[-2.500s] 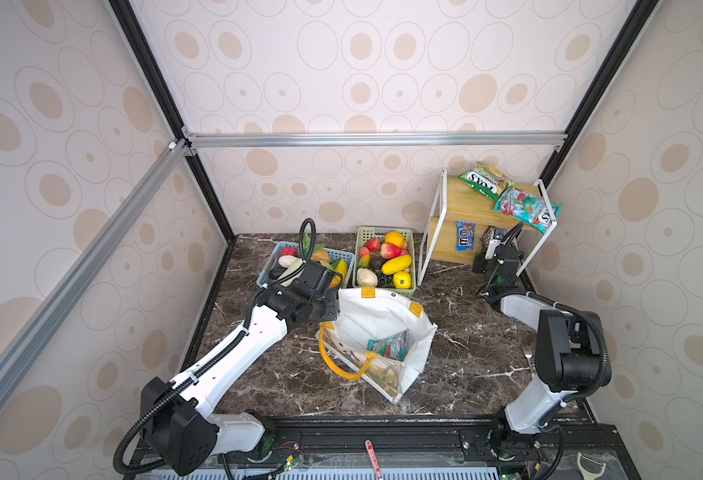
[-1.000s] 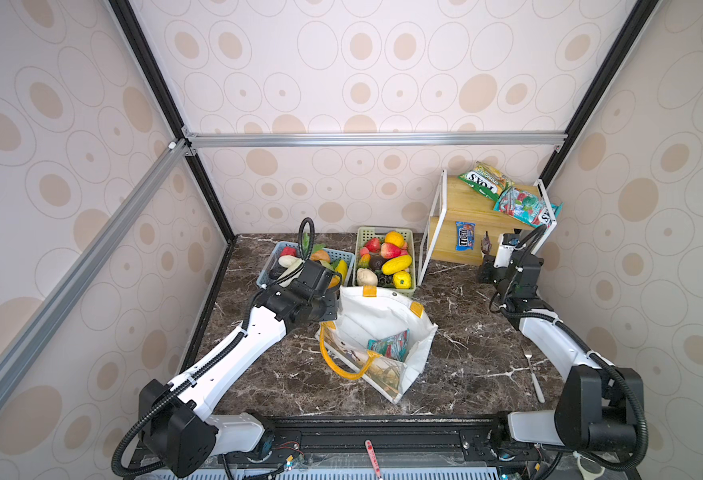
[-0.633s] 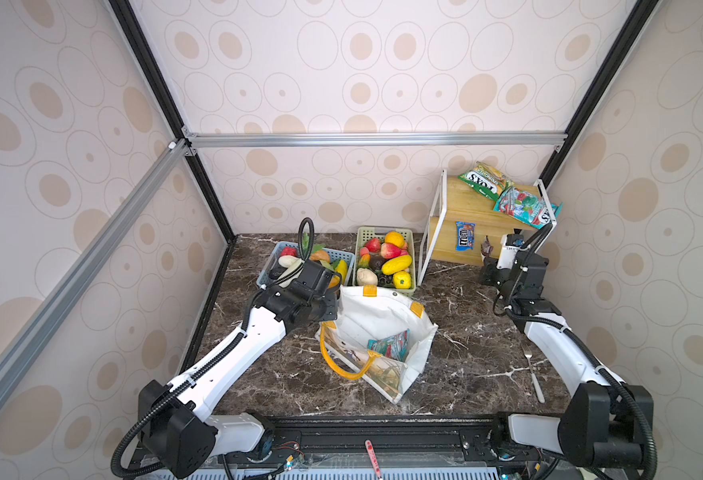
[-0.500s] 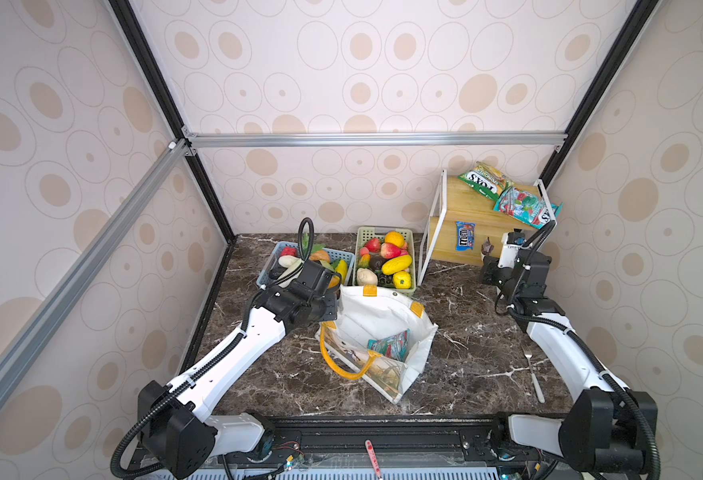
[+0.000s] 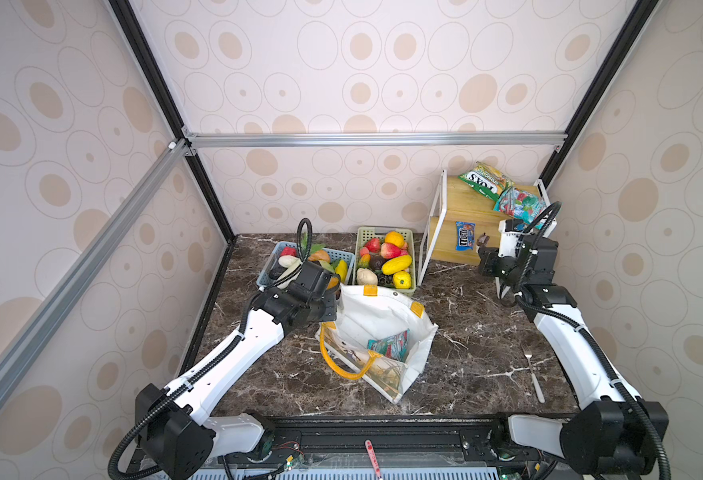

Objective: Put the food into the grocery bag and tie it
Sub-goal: 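Lift the purple M&M's pack off the shelf with the right gripper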

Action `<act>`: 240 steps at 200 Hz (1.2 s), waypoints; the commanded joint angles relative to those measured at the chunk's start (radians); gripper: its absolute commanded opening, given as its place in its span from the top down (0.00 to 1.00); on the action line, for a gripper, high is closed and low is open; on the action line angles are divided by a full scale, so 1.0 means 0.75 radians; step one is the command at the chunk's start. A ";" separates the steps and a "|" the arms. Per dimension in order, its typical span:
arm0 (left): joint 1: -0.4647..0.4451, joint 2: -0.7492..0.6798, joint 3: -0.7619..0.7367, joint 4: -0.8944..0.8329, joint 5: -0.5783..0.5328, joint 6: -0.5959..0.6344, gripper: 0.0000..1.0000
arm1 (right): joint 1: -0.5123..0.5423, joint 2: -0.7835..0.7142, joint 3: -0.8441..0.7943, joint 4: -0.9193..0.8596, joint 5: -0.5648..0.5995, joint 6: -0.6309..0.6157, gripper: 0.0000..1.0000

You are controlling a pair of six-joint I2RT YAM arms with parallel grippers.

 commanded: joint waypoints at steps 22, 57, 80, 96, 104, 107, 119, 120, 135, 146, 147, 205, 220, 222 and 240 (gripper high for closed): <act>0.007 -0.020 0.001 0.032 0.006 0.018 1.00 | 0.079 -0.013 0.109 -0.150 -0.103 -0.047 1.00; 0.005 -0.016 0.002 0.032 0.006 0.027 1.00 | 0.144 0.014 0.199 -0.277 -0.180 -0.090 1.00; 0.006 -0.016 0.001 0.039 0.011 0.029 1.00 | 0.197 0.024 0.236 -0.340 -0.209 -0.108 1.00; 0.006 -0.011 0.001 0.040 0.013 0.033 1.00 | 0.232 0.027 0.249 -0.363 -0.239 -0.108 1.00; 0.007 -0.009 0.003 0.040 0.016 0.034 1.00 | 0.247 0.027 0.255 -0.366 -0.255 -0.105 1.00; 0.006 -0.008 0.003 0.041 0.016 0.036 1.00 | 0.253 0.027 0.254 -0.367 -0.262 -0.104 1.00; 0.005 -0.008 0.006 0.046 0.012 0.037 1.00 | 0.281 0.033 0.267 -0.375 -0.283 -0.107 1.00; 0.005 -0.008 0.006 0.047 0.011 0.037 1.00 | 0.282 0.033 0.269 -0.377 -0.285 -0.107 1.00; 0.005 -0.007 0.013 0.050 0.014 0.040 1.00 | 0.312 0.046 0.298 -0.399 -0.314 -0.110 1.00; 0.006 0.001 0.019 0.048 0.014 0.044 1.00 | 0.341 0.055 0.320 -0.414 -0.324 -0.118 1.00; 0.007 0.001 0.020 0.048 0.014 0.044 1.00 | 0.343 0.056 0.322 -0.416 -0.324 -0.120 1.00; 0.005 0.010 0.034 0.056 0.010 0.047 1.00 | 0.492 0.086 0.380 -0.418 -0.352 -0.111 1.00; 0.005 0.010 0.033 0.058 0.010 0.045 1.00 | 0.528 0.092 0.393 -0.424 -0.359 -0.108 1.00; 0.007 0.008 0.031 0.058 0.011 0.044 1.00 | 0.533 0.093 0.396 -0.425 -0.361 -0.108 1.00; 0.007 0.003 0.024 0.063 0.012 0.039 1.00 | 0.573 0.099 0.415 -0.447 -0.374 -0.113 1.00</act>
